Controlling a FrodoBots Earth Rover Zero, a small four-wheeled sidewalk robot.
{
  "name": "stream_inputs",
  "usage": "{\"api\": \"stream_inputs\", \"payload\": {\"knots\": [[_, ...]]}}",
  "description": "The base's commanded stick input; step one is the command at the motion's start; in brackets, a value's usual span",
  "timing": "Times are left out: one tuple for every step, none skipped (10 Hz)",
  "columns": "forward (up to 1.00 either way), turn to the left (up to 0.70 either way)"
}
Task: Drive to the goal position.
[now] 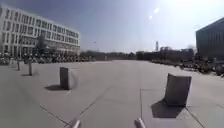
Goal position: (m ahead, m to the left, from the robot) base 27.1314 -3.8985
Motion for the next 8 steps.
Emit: {"api": "stream_inputs", "payload": {"knots": [[0.7,-0.28],[0.7,-0.34],[0.7,-0.17],[0.7,-0.28],[0.7,-0.35],[0.7,-0.35],[0.7,-0.35],[0.7,-0.35]]}}
